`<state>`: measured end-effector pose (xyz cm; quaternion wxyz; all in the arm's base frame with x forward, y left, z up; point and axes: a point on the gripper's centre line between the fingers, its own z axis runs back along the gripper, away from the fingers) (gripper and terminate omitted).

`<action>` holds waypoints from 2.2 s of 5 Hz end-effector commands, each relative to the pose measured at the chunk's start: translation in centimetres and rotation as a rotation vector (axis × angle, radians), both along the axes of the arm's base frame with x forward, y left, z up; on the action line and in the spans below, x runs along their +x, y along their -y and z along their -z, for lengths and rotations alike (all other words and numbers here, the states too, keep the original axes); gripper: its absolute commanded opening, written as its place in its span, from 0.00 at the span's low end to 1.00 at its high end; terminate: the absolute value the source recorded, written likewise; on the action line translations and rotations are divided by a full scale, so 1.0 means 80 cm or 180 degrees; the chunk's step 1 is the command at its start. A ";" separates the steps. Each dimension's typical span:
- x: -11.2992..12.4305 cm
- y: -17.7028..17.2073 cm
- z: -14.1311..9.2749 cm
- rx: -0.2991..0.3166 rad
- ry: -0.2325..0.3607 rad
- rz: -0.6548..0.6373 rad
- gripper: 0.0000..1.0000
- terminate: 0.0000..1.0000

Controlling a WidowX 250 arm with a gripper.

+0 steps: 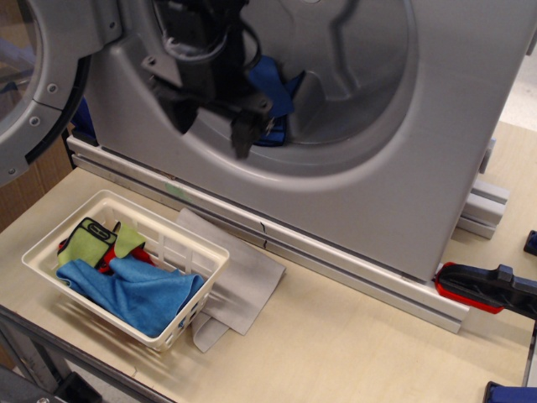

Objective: Take clothes out of laundry machine

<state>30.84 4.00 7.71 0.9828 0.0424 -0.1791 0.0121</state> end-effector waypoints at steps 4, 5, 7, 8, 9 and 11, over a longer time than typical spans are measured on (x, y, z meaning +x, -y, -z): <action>0.103 0.010 0.035 -0.0016 -0.0129 0.0470 1.00 0.00; 0.099 0.004 0.030 0.0019 -0.0082 0.0304 0.00 0.00; 0.099 -0.006 0.022 0.0158 0.0008 0.0124 0.00 0.00; 0.092 -0.007 -0.006 0.0340 0.0077 0.0007 0.00 0.00; 0.060 -0.015 -0.034 0.0240 -0.0033 -0.0204 0.00 0.00; -0.044 -0.002 -0.002 0.0037 -0.0412 -0.0232 0.00 0.00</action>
